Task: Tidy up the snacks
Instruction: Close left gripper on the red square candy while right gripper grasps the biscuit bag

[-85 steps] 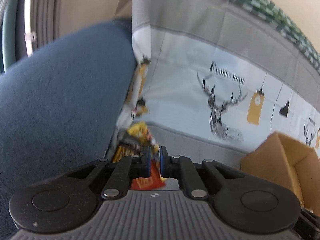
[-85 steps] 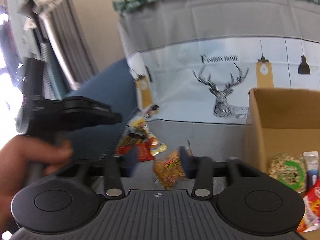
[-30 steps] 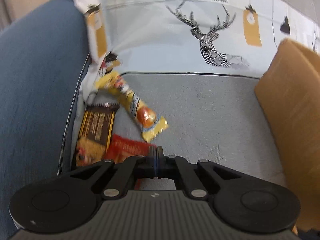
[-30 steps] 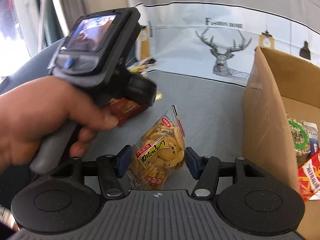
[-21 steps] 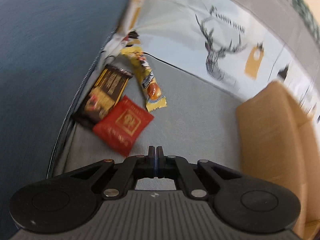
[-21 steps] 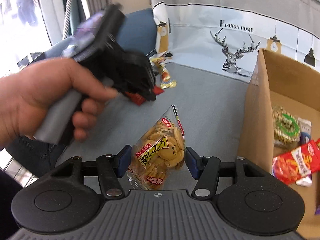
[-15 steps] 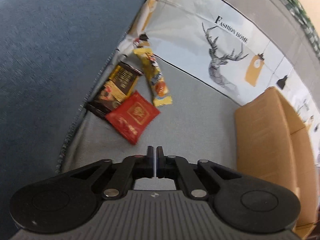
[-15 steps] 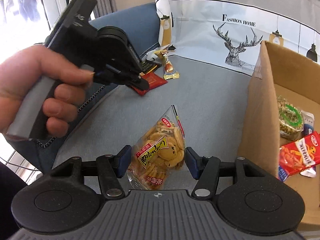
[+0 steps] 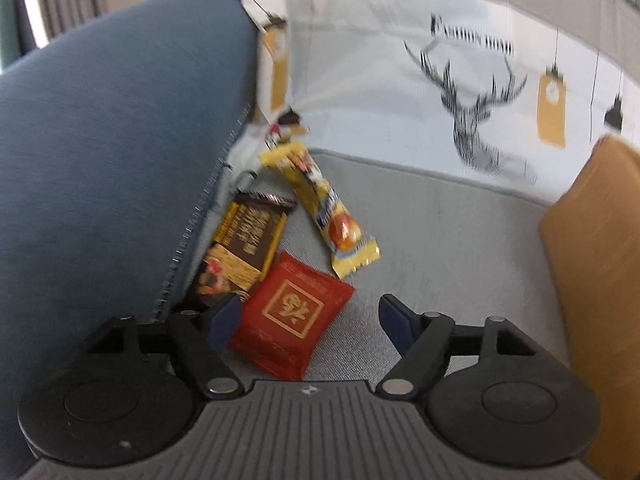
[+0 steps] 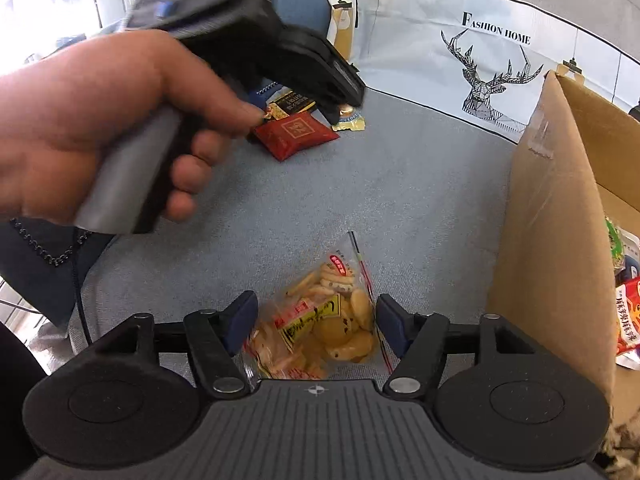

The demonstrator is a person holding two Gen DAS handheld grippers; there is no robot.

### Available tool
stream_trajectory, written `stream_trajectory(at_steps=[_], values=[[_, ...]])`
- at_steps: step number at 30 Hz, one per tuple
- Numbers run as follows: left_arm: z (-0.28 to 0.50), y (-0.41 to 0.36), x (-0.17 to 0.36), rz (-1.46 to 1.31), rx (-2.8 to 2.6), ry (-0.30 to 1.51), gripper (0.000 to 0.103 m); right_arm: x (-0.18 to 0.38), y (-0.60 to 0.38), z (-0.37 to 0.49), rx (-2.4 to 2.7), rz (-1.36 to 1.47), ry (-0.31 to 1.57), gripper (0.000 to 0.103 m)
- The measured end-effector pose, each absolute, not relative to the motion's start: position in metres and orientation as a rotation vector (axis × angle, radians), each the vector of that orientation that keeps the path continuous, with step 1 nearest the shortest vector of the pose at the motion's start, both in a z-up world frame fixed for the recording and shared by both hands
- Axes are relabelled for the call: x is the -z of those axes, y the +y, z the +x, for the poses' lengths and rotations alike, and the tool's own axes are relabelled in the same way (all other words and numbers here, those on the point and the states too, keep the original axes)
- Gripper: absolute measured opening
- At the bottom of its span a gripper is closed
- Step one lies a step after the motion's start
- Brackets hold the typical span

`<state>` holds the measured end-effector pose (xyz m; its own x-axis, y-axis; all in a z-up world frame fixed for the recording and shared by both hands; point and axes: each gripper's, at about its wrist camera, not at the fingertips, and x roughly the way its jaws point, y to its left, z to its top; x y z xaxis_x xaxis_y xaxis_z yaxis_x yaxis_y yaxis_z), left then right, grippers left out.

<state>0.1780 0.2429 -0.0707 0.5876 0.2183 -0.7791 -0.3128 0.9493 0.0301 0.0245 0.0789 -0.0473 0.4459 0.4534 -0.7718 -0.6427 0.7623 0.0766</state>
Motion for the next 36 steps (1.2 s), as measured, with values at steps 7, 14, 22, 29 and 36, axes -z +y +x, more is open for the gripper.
stream_trajectory(at_steps=[7, 14, 22, 29, 36], values=[[0.177, 0.247, 0.087, -0.146, -0.288, 0.944, 0.047, 0.056, 0.073, 0.032, -0.694, -0.233, 0.897, 0.073], [0.147, 0.265, 0.076, -0.378, -0.278, 0.932, 0.046, 0.057, 0.069, 0.032, -0.711, -0.221, 0.883, 0.063], [0.098, 0.244, 0.053, -0.433, -0.253, 1.029, 0.046, 0.048, 0.062, 0.032, -0.69, -0.161, 0.852, 0.06], [0.068, 0.232, 0.077, -0.531, -0.242, 1.133, 0.046, 0.047, 0.062, 0.031, -0.706, -0.139, 0.875, 0.06], [0.072, 0.227, 0.078, -0.466, -0.238, 1.136, 0.047, 0.057, 0.065, 0.038, -0.691, -0.125, 0.917, 0.061]])
